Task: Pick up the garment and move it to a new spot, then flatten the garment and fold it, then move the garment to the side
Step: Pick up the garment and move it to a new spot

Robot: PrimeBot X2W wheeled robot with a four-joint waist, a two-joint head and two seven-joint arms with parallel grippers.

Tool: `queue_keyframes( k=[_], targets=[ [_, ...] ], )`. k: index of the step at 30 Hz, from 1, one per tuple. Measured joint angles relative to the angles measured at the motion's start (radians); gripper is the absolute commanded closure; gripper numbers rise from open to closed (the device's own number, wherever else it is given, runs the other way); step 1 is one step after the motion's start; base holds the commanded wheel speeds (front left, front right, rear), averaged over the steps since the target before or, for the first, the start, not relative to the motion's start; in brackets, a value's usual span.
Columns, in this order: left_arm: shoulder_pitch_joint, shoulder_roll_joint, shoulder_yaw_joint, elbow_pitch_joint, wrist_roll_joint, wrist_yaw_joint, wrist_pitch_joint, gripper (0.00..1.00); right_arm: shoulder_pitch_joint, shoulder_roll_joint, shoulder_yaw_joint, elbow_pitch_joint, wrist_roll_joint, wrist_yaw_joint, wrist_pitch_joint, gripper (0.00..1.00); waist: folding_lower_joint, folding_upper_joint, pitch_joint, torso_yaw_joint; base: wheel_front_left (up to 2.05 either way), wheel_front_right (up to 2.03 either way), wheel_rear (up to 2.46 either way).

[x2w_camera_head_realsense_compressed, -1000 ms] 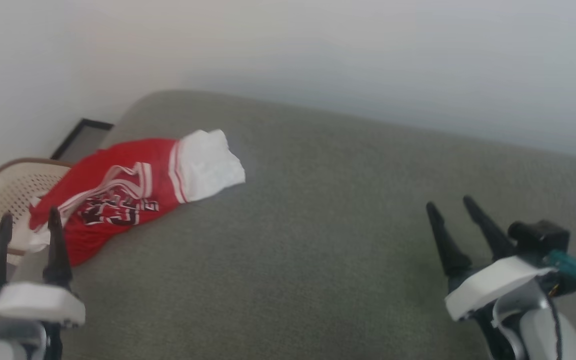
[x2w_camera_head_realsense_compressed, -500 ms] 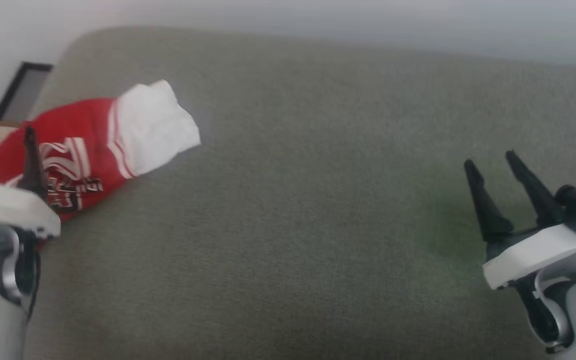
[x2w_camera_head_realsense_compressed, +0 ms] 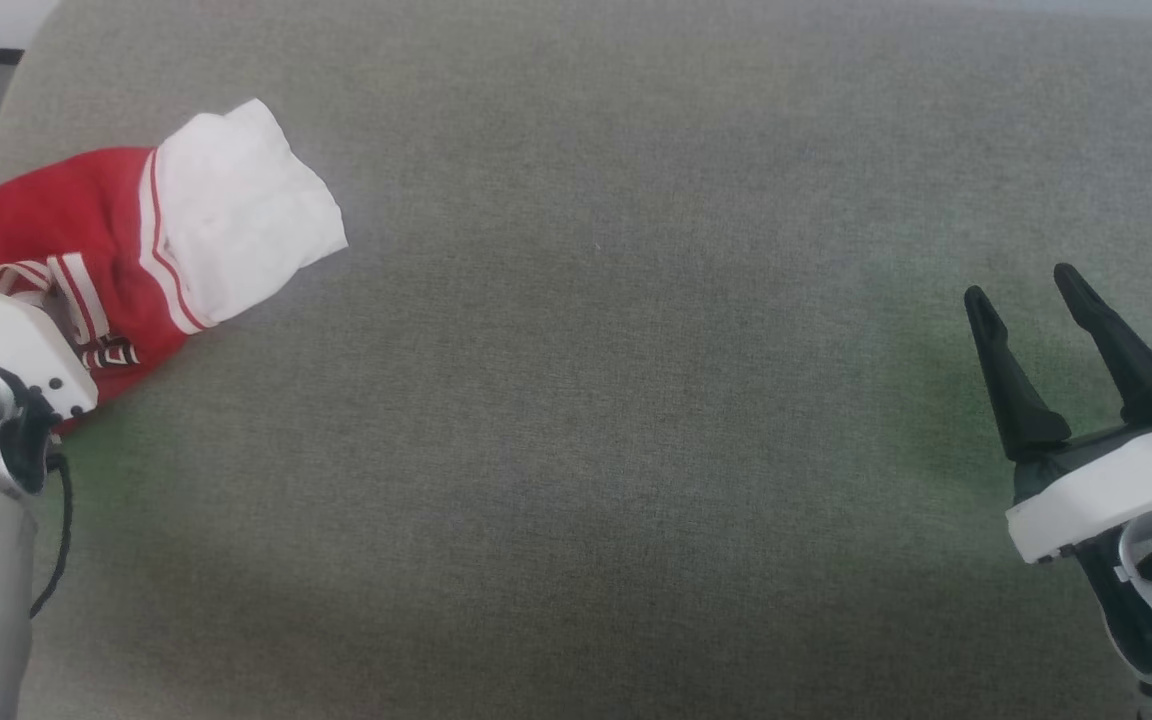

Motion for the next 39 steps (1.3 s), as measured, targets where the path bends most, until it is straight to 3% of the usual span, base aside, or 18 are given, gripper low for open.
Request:
queue_keyframes(
  k=[8, 19, 20, 21, 28, 39],
  targets=[
    [-0.109, -0.033, -0.026, 0.215, -0.031, -0.055, 0.196, 0.00, -0.004, -0.010, 0.000, -0.043, 0.000, 0.000, 0.048, 0.00, 0.0000, 0.0000, 0.022, -0.005, 0.00, 0.00, 0.00],
    [-0.167, -0.040, -0.056, 0.310, -0.024, -0.067, 0.209, 0.00, -0.011, -0.008, 0.010, -0.062, 0.001, 0.000, 0.078, 0.00, 0.0000, 0.0000, 0.024, -0.007, 0.00, 0.00, 0.00],
    [-0.170, -0.040, -0.055, 0.315, -0.025, -0.069, 0.211, 0.61, -0.013, -0.007, 0.012, -0.061, 0.001, 0.000, 0.078, 0.00, 0.0000, 0.0000, 0.021, -0.007, 0.00, 0.00, 0.00],
    [-0.173, -0.039, -0.055, 0.319, -0.026, -0.062, 0.201, 1.00, -0.016, -0.006, 0.013, -0.060, 0.000, 0.000, 0.079, 0.00, 0.0000, 0.0000, 0.018, -0.006, 0.00, 0.00, 0.00],
    [-0.196, 0.013, -0.069, 0.320, -0.012, -0.048, 0.092, 1.00, -0.017, 0.011, 0.014, -0.035, 0.000, 0.000, 0.061, 0.00, 0.0000, 0.0000, -0.023, -0.004, 0.00, 0.00, 0.00],
    [-0.277, 0.103, -0.118, 0.240, 0.048, -0.082, -0.103, 1.00, 0.003, 0.076, 0.026, 0.037, 0.000, 0.000, -0.001, 0.00, 0.0000, 0.0001, -0.143, 0.009, 0.00, 0.00, 0.00]
  ],
)
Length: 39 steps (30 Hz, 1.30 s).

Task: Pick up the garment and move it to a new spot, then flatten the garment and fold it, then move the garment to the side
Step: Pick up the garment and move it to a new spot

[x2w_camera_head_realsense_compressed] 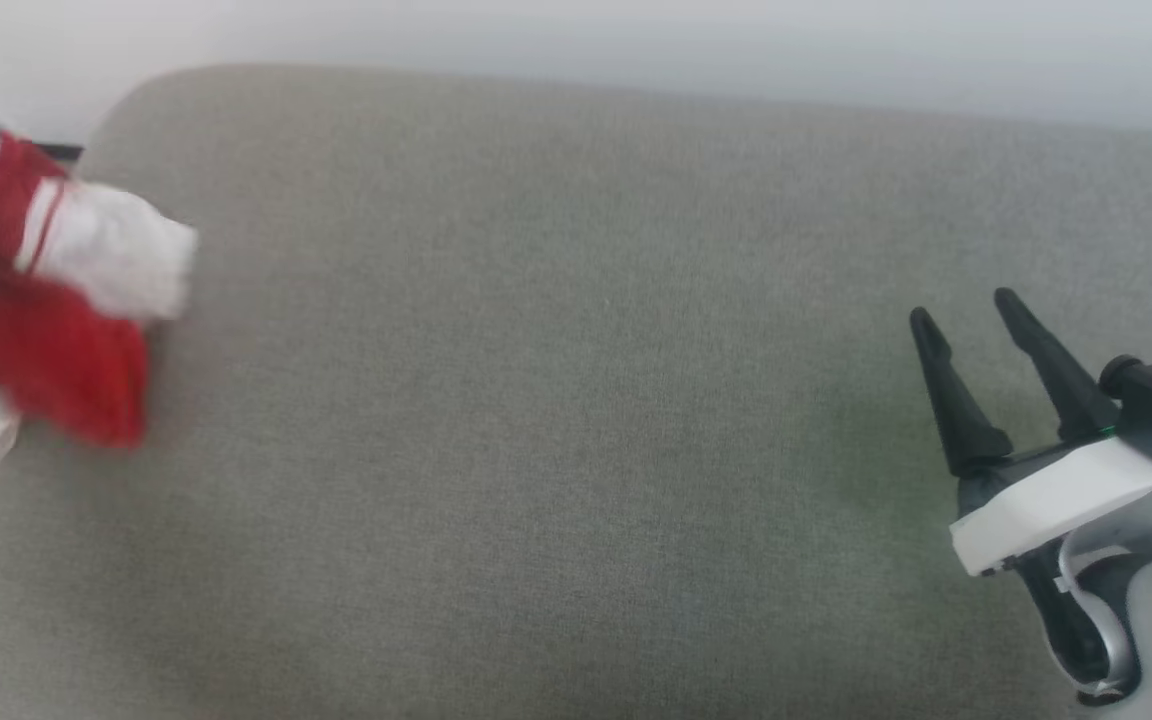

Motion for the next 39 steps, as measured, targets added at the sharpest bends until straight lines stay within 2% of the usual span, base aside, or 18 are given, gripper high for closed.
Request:
queue_keyframes(
  k=[8, 14, 20, 26, 35, 39],
  targets=[
    [-0.057, 0.037, -0.050, -0.086, 0.035, -0.020, -0.009, 1.00, 0.010, 0.041, 0.000, 0.040, -0.002, 0.000, -0.036, 0.00, 0.0000, 0.0000, -0.087, 0.004, 0.00, 0.00, 0.00],
    [-0.073, 0.052, -0.076, -0.185, 0.043, -0.035, 0.048, 1.00, 0.014, 0.066, -0.011, 0.062, -0.009, 0.000, -0.060, 0.00, 0.0000, 0.0000, -0.136, -0.004, 0.00, 0.00, 0.00],
    [-0.062, 0.049, -0.087, -0.333, 0.032, -0.035, 0.145, 1.00, 0.014, 0.078, -0.044, 0.078, -0.014, 0.000, -0.083, 0.00, 0.0000, 0.0000, -0.156, -0.040, 0.00, 0.00, 0.00],
    [0.038, 0.037, -0.094, -0.564, 0.009, 0.014, 0.276, 1.00, 0.007, 0.080, -0.096, 0.094, -0.019, 0.000, -0.105, 0.00, 0.0000, 0.0000, -0.163, -0.099, 0.00, 0.00, 0.00],
    [0.189, 0.008, -0.115, -0.994, -0.013, 0.126, 0.476, 1.00, -0.005, 0.075, -0.181, 0.105, -0.031, 0.000, -0.132, 0.00, 0.0000, 0.0000, -0.146, -0.203, 0.00, 0.00, 0.00],
    [0.240, -0.009, -0.142, -1.131, -0.013, 0.166, 0.545, 1.00, -0.014, 0.075, -0.210, 0.120, -0.033, 0.000, -0.142, 0.00, 0.0000, 0.0000, -0.130, -0.246, 0.00, 0.00, 0.00]
  ],
)
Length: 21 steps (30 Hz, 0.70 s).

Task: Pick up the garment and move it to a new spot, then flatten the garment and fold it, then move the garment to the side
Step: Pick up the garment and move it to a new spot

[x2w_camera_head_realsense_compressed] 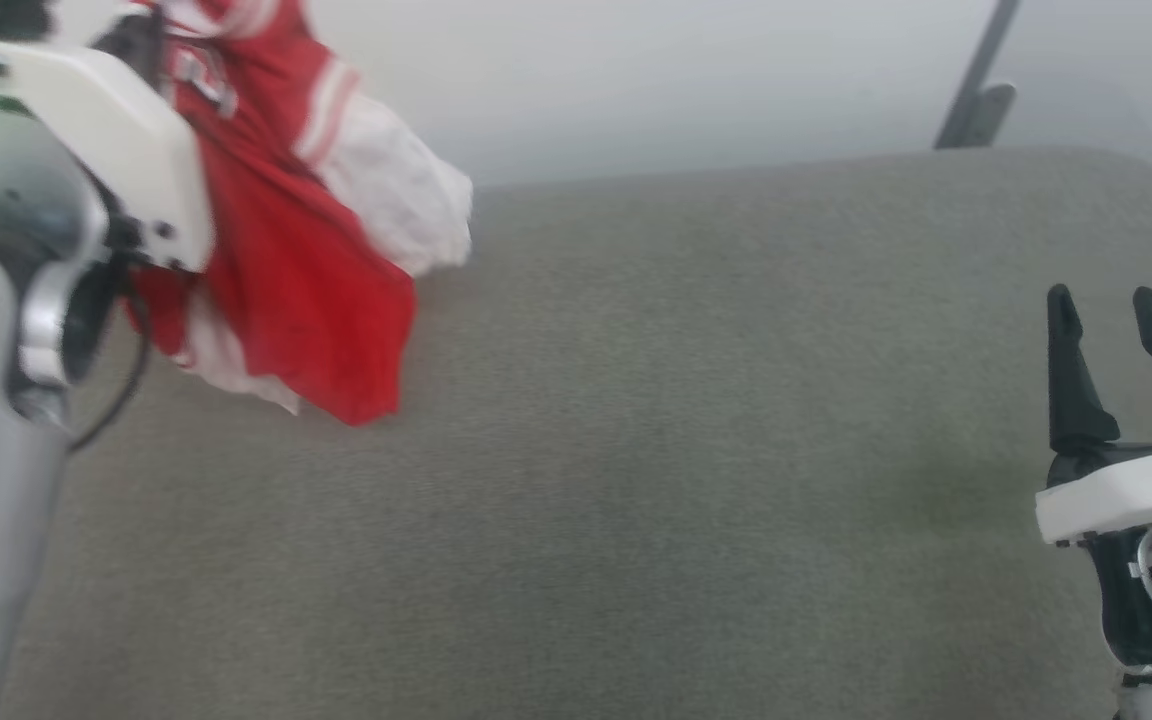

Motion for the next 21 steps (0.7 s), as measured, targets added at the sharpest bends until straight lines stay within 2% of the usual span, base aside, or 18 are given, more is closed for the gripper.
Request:
queue_keyframes(
  k=[4, 10, 15, 21],
  targets=[
    [0.037, -0.018, -0.027, -0.087, 0.006, 0.032, 0.041, 1.00, -0.011, 0.002, -0.017, 0.013, -0.001, 0.000, -0.016, 0.00, 0.0000, 0.0000, 0.020, -0.036, 0.00, 0.00, 0.00],
    [0.113, -0.060, -0.064, -0.121, 0.002, 0.068, 0.066, 1.00, -0.016, 0.017, -0.020, 0.042, 0.000, 0.000, -0.038, 0.00, 0.0000, 0.0000, 0.055, -0.077, 0.00, 0.00, 0.00],
    [0.198, -0.088, -0.101, -0.069, -0.021, 0.077, 0.076, 1.00, -0.026, 0.027, -0.013, 0.068, 0.007, 0.000, -0.058, 0.00, 0.0000, 0.0000, 0.084, -0.101, 0.00, 0.00, 0.00],
    [0.249, -0.110, -0.148, 0.065, -0.035, 0.064, 0.089, 1.00, -0.031, 0.035, 0.004, 0.098, 0.017, 0.000, -0.074, 0.00, 0.0000, 0.0000, 0.106, -0.116, 0.00, 0.00, 0.00]
  ],
)
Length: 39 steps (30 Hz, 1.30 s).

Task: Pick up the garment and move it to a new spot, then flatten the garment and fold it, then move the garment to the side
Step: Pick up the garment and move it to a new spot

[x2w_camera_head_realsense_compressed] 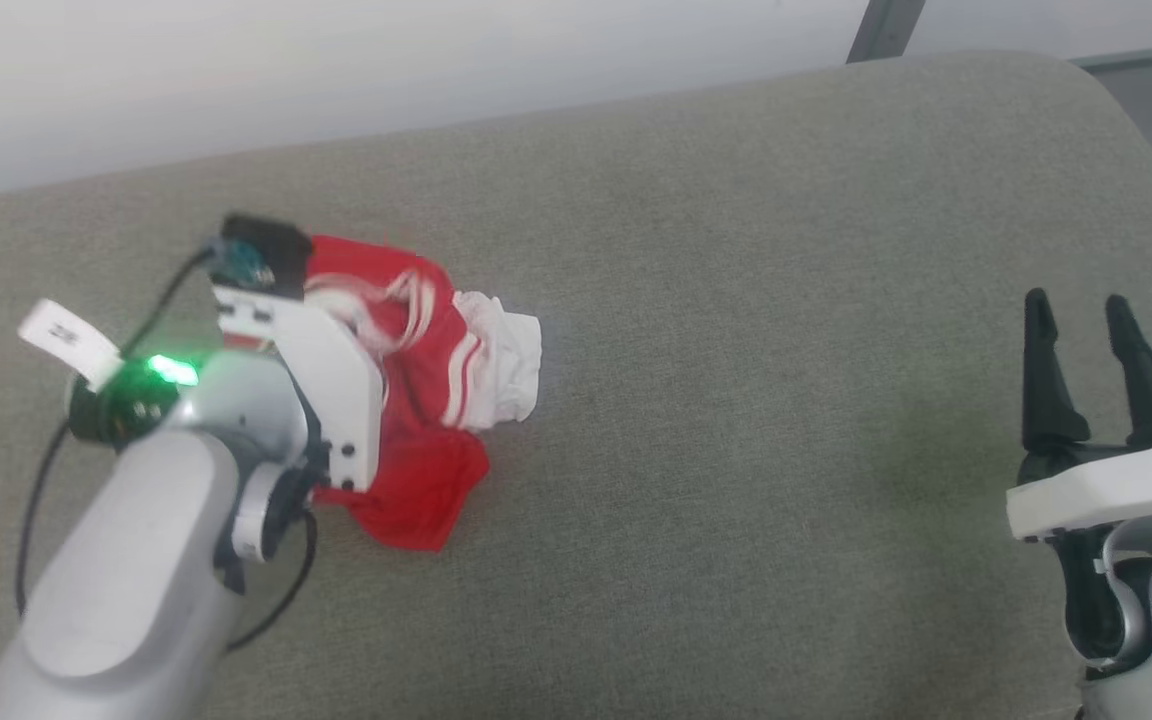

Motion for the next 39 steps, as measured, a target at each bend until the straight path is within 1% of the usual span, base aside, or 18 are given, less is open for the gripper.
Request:
queue_keyframes(
  k=[8, 11, 15, 16, 17, 18, 19, 26, 31, 36, 39],
  targets=[
    [0.009, -0.035, -0.039, 0.179, -0.026, -0.034, 0.029, 1.00, -0.020, 0.005, 0.029, 0.033, 0.007, 0.000, -0.013, 0.00, 0.0000, 0.0000, 0.012, -0.009, 0.00, 0.00, 0.00],
    [0.009, -0.056, -0.049, 0.236, -0.047, -0.046, 0.030, 1.00, -0.021, 0.006, 0.035, 0.043, 0.009, 0.000, -0.017, 0.00, 0.0000, 0.0000, 0.011, -0.008, 0.00, 0.00, 0.00],
    [0.006, -0.064, -0.053, 0.277, -0.055, -0.059, 0.023, 1.00, -0.025, 0.006, 0.039, 0.052, 0.010, 0.000, -0.019, 0.00, 0.0000, 0.0000, 0.006, -0.006, 0.00, 0.00, 0.00],
    [0.002, -0.068, -0.053, 0.289, -0.058, -0.064, 0.020, 0.85, -0.025, 0.006, 0.040, 0.055, 0.010, 0.000, -0.020, 0.00, 0.0000, 0.0000, 0.004, -0.005, 0.00, 0.00, 0.00],
    [-0.003, -0.072, -0.053, 0.297, -0.060, -0.068, 0.014, 0.65, -0.025, 0.006, 0.040, 0.058, 0.011, 0.000, -0.020, 0.00, 0.0000, 0.0000, 0.001, -0.003, 0.00, 0.00, 0.00],
    [-0.008, -0.076, -0.052, 0.303, -0.063, -0.075, 0.005, 0.35, -0.025, 0.005, 0.040, 0.061, 0.011, 0.000, -0.020, 0.00, 0.0000, 0.0000, -0.002, -0.001, 0.00, 0.00, 0.00],
    [-0.011, -0.077, -0.050, 0.306, -0.067, -0.080, -0.003, 0.00, -0.026, 0.005, 0.041, 0.063, 0.011, 0.000, -0.020, 0.00, 0.0000, 0.0000, -0.005, 0.001, 0.00, 0.00, 0.00],
    [-0.029, -0.067, -0.034, 0.292, -0.077, -0.101, -0.058, 0.00, -0.022, -0.001, 0.040, 0.065, 0.010, 0.000, -0.016, 0.00, 0.0000, 0.0000, -0.044, 0.026, 0.00, 0.00, 0.00],
    [-0.019, -0.049, -0.015, 0.241, -0.079, -0.109, -0.115, 0.00, -0.007, -0.005, 0.048, 0.062, 0.007, 0.000, -0.009, 0.00, 0.0000, 0.0000, -0.085, 0.051, 0.00, 0.00, 0.00],
    [0.056, 0.004, 0.027, 0.157, -0.081, -0.114, -0.211, 0.00, 0.028, -0.012, 0.075, 0.051, 0.014, 0.000, 0.004, 0.00, 0.0000, 0.0000, -0.145, 0.085, 0.00, 0.00, 0.00],
    [0.114, 0.032, 0.062, 0.111, -0.086, -0.106, -0.267, 0.00, 0.050, -0.017, 0.083, 0.044, 0.016, 0.000, 0.005, 0.00, 0.0000, 0.0000, -0.171, 0.105, 0.00, 0.00, 0.00]
  ],
)
